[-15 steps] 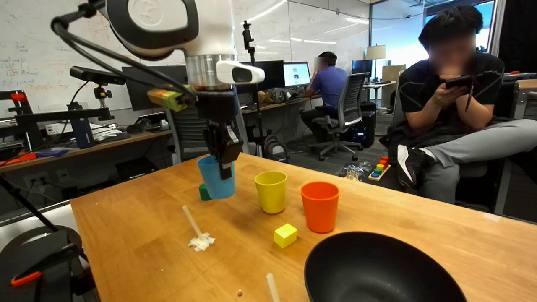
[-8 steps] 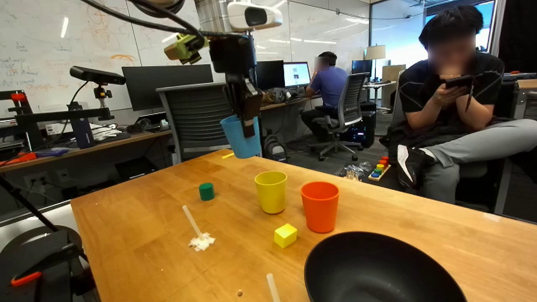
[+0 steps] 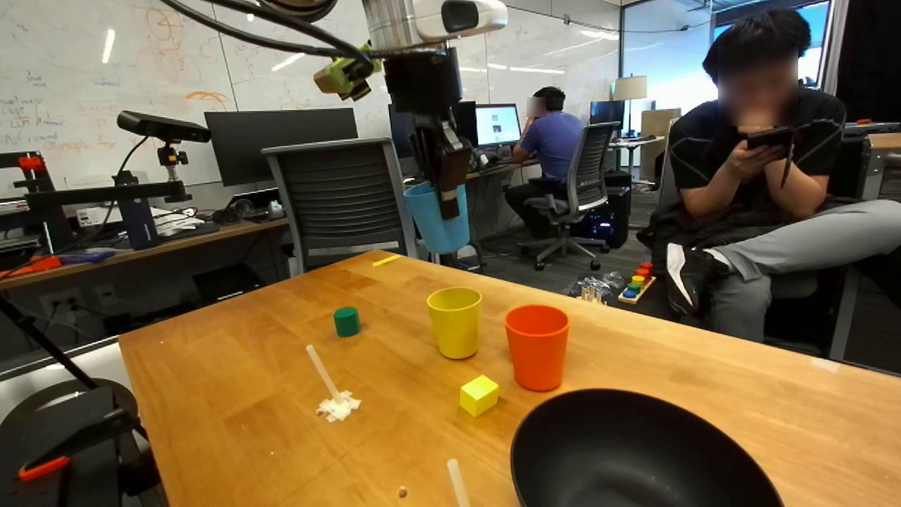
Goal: Put the blue cup in the yellow cup then the orange cup in the blue cup
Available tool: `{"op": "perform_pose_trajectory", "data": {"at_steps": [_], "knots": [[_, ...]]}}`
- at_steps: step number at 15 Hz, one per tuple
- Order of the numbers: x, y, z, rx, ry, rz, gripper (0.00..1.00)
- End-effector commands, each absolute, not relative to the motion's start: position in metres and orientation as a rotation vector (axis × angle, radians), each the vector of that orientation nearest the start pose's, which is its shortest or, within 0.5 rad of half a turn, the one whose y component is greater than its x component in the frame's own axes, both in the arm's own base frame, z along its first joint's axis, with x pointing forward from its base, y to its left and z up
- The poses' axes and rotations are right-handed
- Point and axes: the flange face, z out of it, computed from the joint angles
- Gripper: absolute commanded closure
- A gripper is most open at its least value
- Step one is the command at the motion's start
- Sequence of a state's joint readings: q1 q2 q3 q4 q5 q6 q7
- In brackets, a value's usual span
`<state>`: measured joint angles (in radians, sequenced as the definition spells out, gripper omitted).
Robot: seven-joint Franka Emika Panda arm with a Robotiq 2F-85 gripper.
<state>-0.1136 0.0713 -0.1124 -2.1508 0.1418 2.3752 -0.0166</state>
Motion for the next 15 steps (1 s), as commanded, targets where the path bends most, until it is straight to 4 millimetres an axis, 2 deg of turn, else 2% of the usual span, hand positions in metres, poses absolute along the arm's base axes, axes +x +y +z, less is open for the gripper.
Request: {"op": "perform_pose_trajectory", "data": {"at_steps": [1,8,15], "knots": [[0.566,-0.13,0.37,-2.982,0.527,-0.24,0.99],[0.574,-0.129,0.328,-2.95,0.571,-0.145,0.99],[0.581,-0.132,0.307,-2.945,0.61,-0.14,0.99]]}}
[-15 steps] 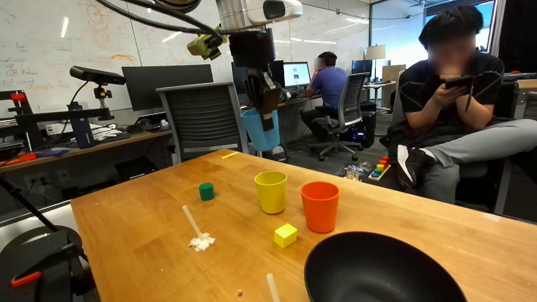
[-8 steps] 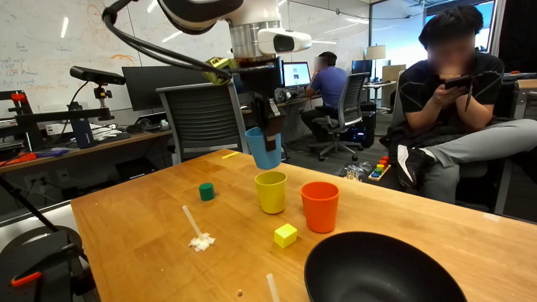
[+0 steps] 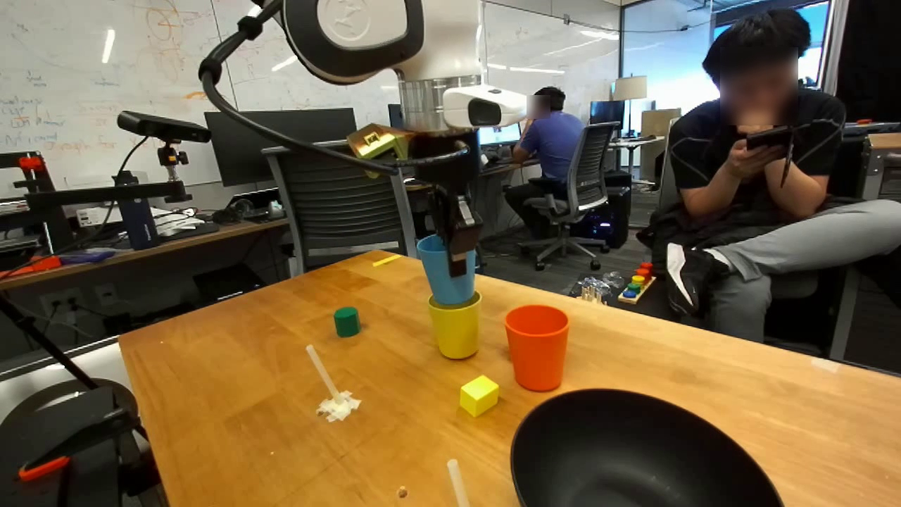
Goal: Put the blue cup in the yellow cup then the orange cup in the blue cup
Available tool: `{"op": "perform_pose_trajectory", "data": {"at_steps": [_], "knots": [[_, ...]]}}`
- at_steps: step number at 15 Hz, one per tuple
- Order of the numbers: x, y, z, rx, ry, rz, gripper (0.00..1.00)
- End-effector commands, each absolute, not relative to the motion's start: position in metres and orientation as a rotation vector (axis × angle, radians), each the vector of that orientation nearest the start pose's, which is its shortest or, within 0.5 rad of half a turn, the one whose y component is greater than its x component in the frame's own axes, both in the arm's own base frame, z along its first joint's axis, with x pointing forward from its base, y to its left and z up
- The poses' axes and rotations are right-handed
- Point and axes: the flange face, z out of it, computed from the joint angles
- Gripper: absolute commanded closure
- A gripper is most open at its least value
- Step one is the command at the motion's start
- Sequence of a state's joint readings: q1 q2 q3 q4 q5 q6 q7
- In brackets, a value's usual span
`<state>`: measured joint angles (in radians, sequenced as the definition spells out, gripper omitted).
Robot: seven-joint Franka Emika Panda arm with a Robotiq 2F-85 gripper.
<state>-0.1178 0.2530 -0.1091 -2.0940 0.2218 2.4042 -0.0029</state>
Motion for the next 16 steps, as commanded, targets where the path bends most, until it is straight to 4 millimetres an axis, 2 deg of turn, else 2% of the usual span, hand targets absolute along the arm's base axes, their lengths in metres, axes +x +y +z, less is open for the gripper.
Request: {"op": "perform_pose_trajectory", "data": {"at_steps": [1,11,12,13,14,15,16], "knots": [[0.581,-0.133,0.304,-2.944,0.613,-0.133,0.99],[0.58,-0.129,0.27,-2.952,0.634,-0.059,0.98],[0.58,-0.128,0.269,-2.952,0.635,-0.058,0.94],[0.58,-0.127,0.268,-2.952,0.635,-0.055,0.78],[0.58,-0.127,0.268,-2.952,0.635,-0.054,0.69],[0.581,-0.126,0.269,-2.951,0.635,-0.055,0.66],[0.581,-0.125,0.27,-2.952,0.633,-0.057,0.58]]}}
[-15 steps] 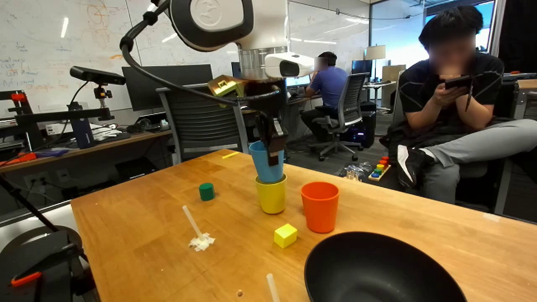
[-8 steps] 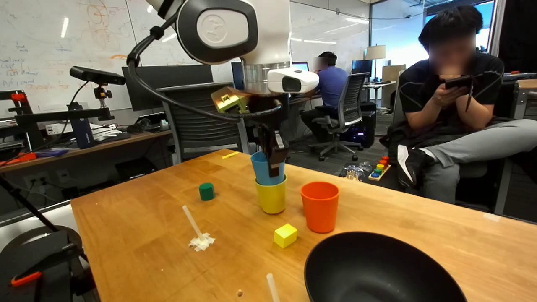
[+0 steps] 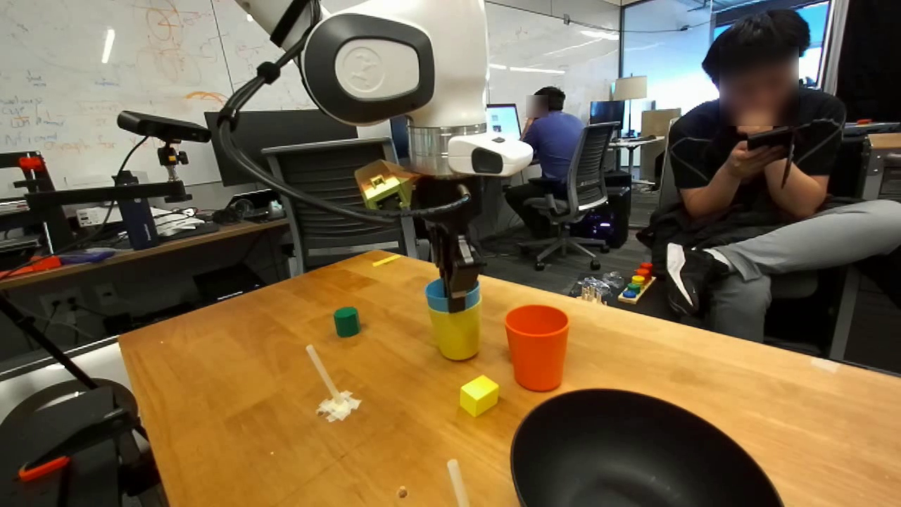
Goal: Put the blue cup in the yellow cup then the orange cup in the blue cup
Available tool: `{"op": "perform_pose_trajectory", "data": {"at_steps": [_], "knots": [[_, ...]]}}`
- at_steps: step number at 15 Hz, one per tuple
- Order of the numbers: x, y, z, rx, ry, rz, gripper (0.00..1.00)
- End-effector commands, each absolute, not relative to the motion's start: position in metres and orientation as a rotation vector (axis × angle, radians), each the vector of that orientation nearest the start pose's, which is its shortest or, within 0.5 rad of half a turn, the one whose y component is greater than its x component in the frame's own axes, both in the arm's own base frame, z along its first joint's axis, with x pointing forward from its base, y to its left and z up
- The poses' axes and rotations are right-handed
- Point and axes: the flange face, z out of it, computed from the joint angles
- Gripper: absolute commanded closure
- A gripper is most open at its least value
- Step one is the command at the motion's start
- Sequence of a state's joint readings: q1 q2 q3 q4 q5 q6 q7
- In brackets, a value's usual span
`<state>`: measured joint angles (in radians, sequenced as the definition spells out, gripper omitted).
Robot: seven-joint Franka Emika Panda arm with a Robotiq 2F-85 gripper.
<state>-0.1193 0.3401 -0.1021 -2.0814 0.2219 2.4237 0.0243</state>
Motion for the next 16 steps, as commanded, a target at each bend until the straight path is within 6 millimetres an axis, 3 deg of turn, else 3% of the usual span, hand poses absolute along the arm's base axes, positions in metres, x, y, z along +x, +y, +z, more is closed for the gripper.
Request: {"op": "perform_pose_trajectory", "data": {"at_steps": [1,7,8,12,16], "knots": [[0.581,-0.125,0.272,-2.951,0.63,-0.063,0.51],[0.58,-0.126,0.292,-2.947,0.611,-0.105,0.05],[0.578,-0.127,0.298,-2.96,0.592,-0.111,0.01],[0.572,-0.139,0.327,-2.964,0.582,-0.183,0.0],[0.566,-0.174,0.355,-2.944,0.675,-0.263,0.0]]}}
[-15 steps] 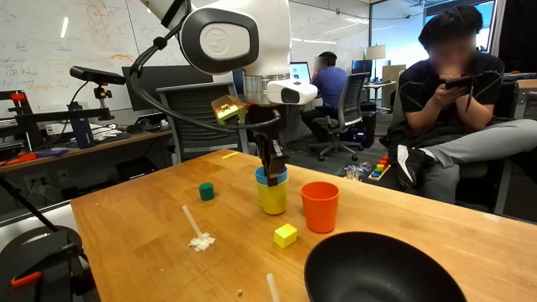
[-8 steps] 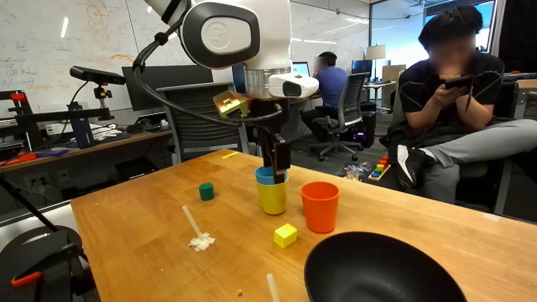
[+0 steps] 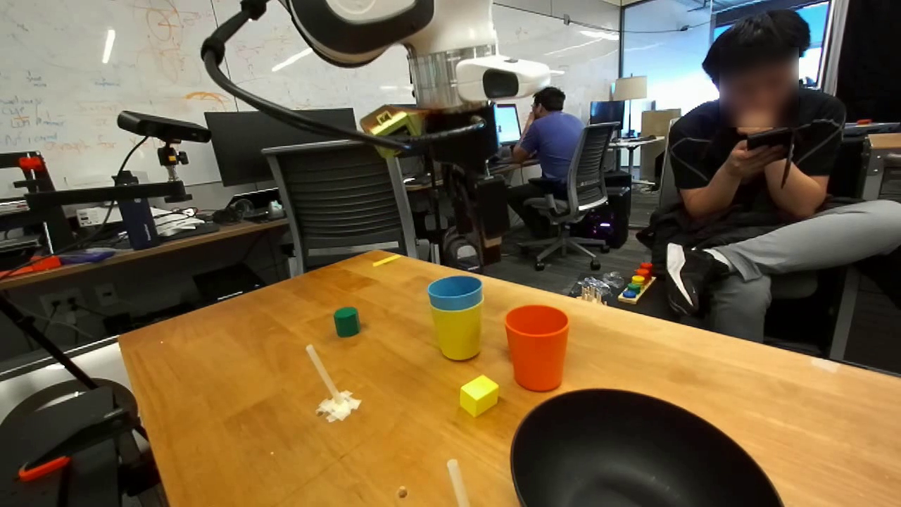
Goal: Put the blue cup in the yellow cup then the orange cup in the blue cup
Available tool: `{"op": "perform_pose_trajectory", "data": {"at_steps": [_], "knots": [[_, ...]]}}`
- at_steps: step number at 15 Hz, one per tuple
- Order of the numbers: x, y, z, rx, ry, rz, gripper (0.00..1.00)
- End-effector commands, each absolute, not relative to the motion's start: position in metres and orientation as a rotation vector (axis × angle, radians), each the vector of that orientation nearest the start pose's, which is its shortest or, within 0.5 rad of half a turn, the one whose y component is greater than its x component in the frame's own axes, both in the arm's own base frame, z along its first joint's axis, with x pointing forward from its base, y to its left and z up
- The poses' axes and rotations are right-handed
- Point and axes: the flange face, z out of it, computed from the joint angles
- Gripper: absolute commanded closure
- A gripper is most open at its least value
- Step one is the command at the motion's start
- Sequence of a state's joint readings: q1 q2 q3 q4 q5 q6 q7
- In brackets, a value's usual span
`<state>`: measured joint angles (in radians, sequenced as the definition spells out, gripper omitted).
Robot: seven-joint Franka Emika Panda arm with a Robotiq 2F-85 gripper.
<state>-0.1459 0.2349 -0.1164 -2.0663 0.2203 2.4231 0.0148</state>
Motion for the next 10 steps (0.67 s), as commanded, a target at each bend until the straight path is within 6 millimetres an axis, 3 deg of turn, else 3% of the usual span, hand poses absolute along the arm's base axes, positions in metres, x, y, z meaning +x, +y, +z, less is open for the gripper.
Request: {"op": "perform_pose_trajectory", "data": {"at_steps": [1,7,10], "knots": [[0.564,-0.186,0.357,-2.94,0.71,-0.269,0.0],[0.546,-0.248,0.351,-2.906,0.893,-0.272,0.0],[0.54,-0.266,0.343,-2.893,0.943,-0.255,0.0]]}}
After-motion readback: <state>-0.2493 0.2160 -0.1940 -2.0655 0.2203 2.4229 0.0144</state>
